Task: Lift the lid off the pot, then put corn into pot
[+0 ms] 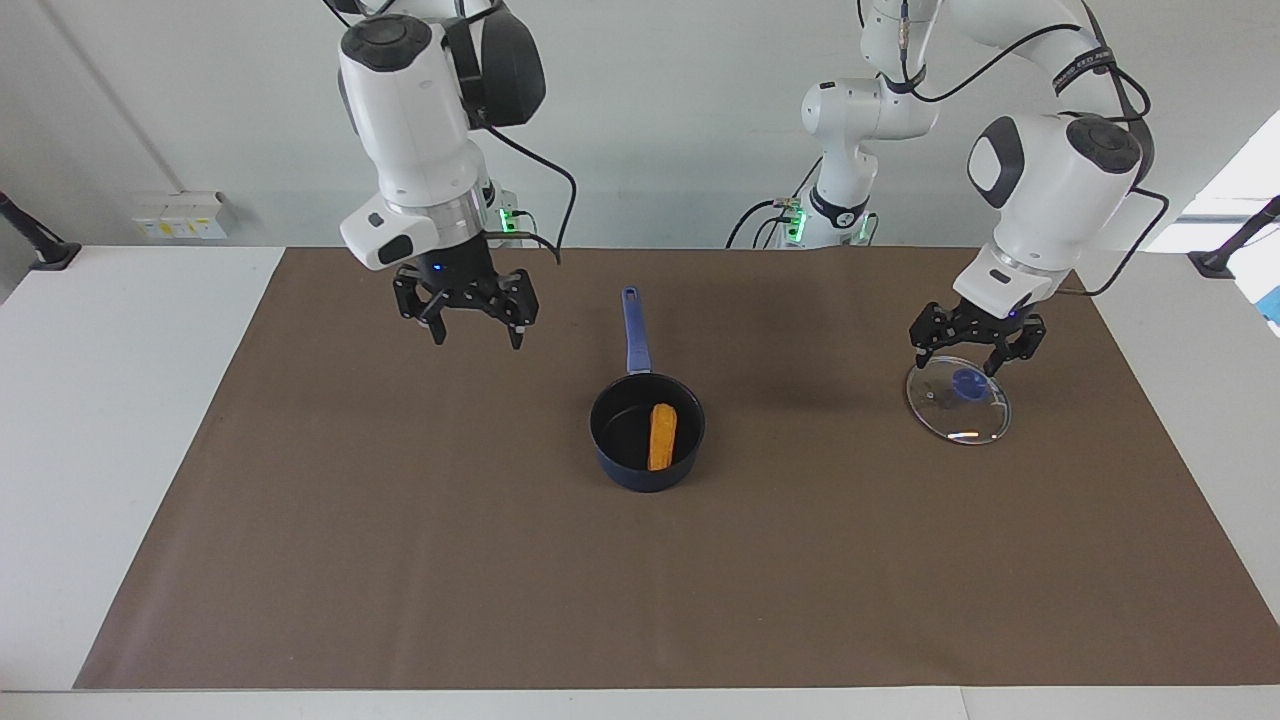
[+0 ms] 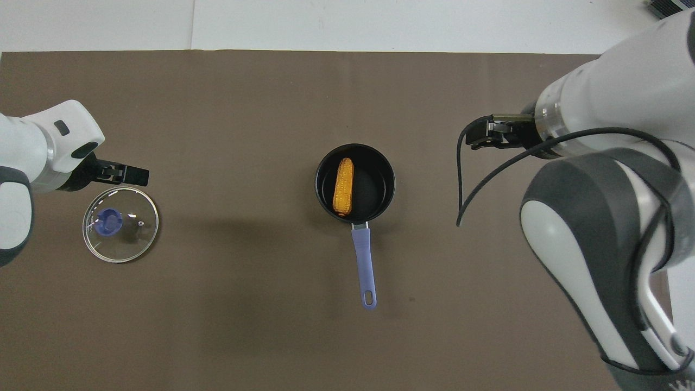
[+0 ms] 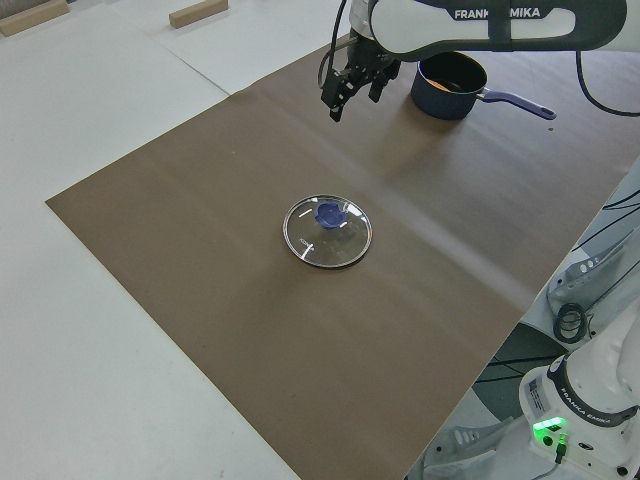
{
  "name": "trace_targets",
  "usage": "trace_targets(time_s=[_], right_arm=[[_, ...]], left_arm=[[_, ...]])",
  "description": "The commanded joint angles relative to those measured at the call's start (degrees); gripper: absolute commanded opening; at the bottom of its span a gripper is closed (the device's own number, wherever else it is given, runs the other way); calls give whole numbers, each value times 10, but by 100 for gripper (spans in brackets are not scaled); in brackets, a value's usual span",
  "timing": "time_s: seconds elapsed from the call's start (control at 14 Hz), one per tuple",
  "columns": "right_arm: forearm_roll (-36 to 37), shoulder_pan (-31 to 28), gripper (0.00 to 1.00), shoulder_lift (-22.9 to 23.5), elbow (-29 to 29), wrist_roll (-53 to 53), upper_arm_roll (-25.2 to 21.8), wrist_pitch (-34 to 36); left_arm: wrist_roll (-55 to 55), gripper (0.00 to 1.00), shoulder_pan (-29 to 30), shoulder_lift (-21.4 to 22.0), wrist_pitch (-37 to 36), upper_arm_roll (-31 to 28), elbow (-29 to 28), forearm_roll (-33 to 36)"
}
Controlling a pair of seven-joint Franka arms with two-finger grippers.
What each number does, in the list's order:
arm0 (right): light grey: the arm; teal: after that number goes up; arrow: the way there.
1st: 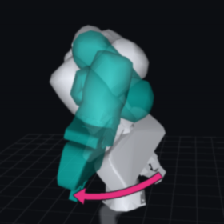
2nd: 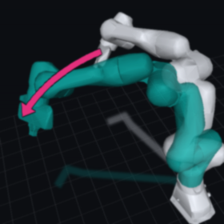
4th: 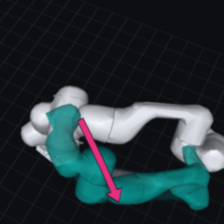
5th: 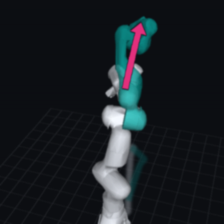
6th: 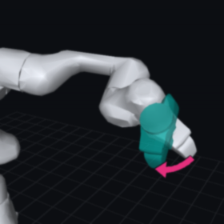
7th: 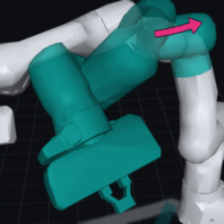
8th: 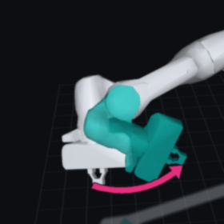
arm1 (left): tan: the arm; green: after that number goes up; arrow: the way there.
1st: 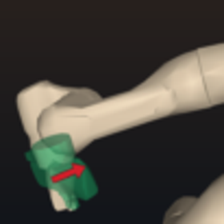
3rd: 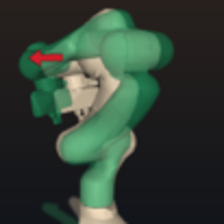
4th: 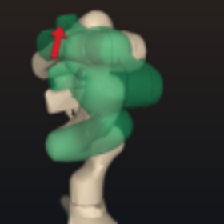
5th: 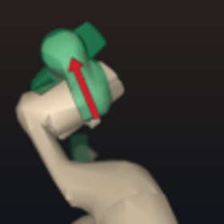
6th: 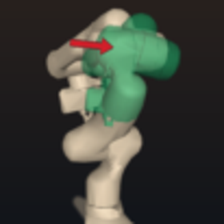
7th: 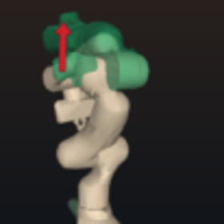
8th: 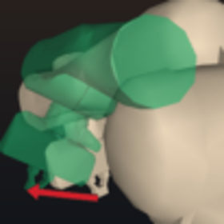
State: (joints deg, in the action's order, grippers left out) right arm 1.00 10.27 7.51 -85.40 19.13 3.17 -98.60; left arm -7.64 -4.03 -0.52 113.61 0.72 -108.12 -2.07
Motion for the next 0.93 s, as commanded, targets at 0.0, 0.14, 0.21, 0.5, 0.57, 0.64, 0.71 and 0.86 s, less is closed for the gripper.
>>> trace_targets(time_s=[0.0, 0.14, 0.21, 0.5, 0.57, 0.64, 0.71, 0.86], right_arm=[[-2, -29, 100, -43, -16, -50, 7, 38], [-6, -41, 100, -62, -13, -79, 6, 61], [-6, -46, 100, -68, -9, -87, 6, 74], [-41, -78, 100, -86, -29, -90, 5, 119], [-52, -81, 100, -87, -28, -95, 5, 122], [-44, -78, 100, -86, -26, -103, 7, 120], [-35, -78, 100, -84, -23, -114, 7, 120], [-23, -86, 100, -81, -9, -127, 6, 122]], left_arm=[[3, 100, 0, -12, -77, -6, 66, -8], [7, 100, 3, -12, -136, -9, 105, -10], [20, 100, 4, -12, -157, -12, 121, -10], [34, 100, 4, -1, -205, -14, 157, -7], [34, 100, 5, -5, -231, -14, 183, -7], [34, 100, 5, -7, -249, -14, 198, -6], [34, 100, 5, -7, -262, -14, 200, -6], [34, 100, 6, -2, -276, -15, 207, 0]])
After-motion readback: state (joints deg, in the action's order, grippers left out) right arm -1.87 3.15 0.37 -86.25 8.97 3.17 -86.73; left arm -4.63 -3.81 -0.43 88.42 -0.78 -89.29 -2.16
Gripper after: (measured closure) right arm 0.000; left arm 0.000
